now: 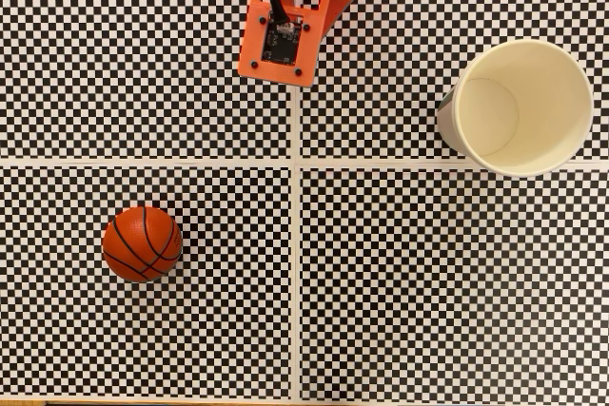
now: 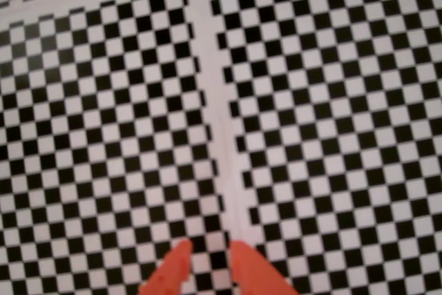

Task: Grasp basketball and place into cup.

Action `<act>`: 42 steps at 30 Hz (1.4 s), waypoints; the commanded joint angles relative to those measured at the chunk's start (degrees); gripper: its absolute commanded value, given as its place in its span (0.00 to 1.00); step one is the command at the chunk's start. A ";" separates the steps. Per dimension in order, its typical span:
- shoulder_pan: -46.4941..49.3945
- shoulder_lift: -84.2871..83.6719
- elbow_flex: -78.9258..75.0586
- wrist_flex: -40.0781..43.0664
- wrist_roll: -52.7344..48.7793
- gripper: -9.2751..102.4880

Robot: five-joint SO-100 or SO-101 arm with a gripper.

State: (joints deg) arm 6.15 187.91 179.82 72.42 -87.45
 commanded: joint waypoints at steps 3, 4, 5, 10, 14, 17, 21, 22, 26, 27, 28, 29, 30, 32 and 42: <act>0.26 0.53 2.02 0.35 -0.09 0.08; 0.26 0.53 2.02 0.35 -0.09 0.08; 0.26 0.53 2.02 0.35 -0.09 0.08; 0.26 0.53 2.02 0.35 -0.09 0.08; 0.88 0.53 2.02 -0.09 -3.60 0.08; 1.41 0.53 2.02 -0.26 -4.66 0.08; 0.35 0.53 2.02 -1.14 -4.04 0.08; 0.09 0.53 2.02 -1.58 -3.34 0.08; 0.18 0.53 1.85 -6.33 -2.37 0.09; 0.18 0.53 1.85 -7.73 -1.85 0.09; 0.09 0.53 1.85 -9.23 -1.05 0.08; 0.00 0.53 1.93 -11.34 -1.14 0.08; -0.09 0.53 1.93 -13.27 -1.58 0.08; -0.09 0.53 1.93 -16.96 -2.29 0.08; 2.11 0.53 1.67 -38.23 -3.52 0.08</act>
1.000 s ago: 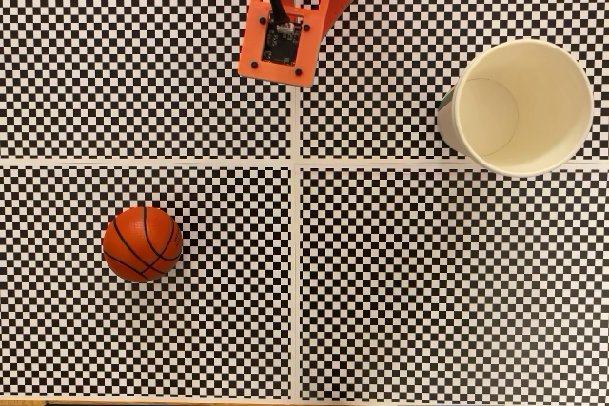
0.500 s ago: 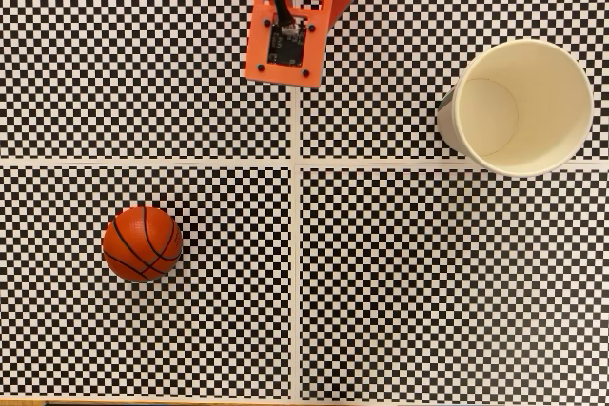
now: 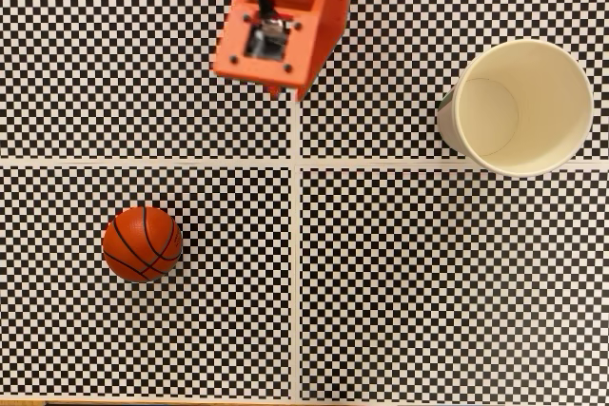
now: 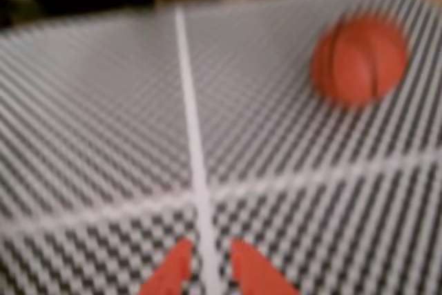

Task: Grasp basketball and place into cup.

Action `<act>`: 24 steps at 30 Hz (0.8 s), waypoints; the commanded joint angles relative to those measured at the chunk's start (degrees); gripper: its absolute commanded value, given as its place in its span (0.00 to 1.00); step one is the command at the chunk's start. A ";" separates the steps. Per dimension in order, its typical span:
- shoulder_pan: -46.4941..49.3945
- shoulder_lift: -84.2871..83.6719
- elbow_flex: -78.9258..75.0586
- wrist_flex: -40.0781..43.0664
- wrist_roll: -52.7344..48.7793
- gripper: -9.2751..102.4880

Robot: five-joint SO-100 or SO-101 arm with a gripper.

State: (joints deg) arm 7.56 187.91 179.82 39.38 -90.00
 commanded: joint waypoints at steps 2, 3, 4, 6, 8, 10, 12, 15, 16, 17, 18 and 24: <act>0.79 0.53 0.88 -5.63 -2.55 0.08; 0.79 0.53 0.62 -5.45 -3.08 0.08; 0.88 0.53 0.44 -5.10 -3.25 0.08; 1.14 0.53 0.18 -5.01 -3.87 0.08; 1.49 0.53 -0.79 -4.92 -4.04 0.08; 1.85 0.53 -2.99 -3.08 -3.78 0.08; 2.29 -0.09 -6.42 0.53 -3.60 0.08; 2.72 -2.02 -12.48 7.47 -3.52 0.08; 2.72 -2.20 -14.24 10.02 -3.43 0.08; 2.72 -2.20 -15.91 12.39 -3.16 0.08; 2.72 -2.20 -17.75 14.68 -2.99 0.08; 2.64 -8.35 -30.85 23.82 -2.64 0.08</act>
State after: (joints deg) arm 10.02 182.55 156.88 60.29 -93.25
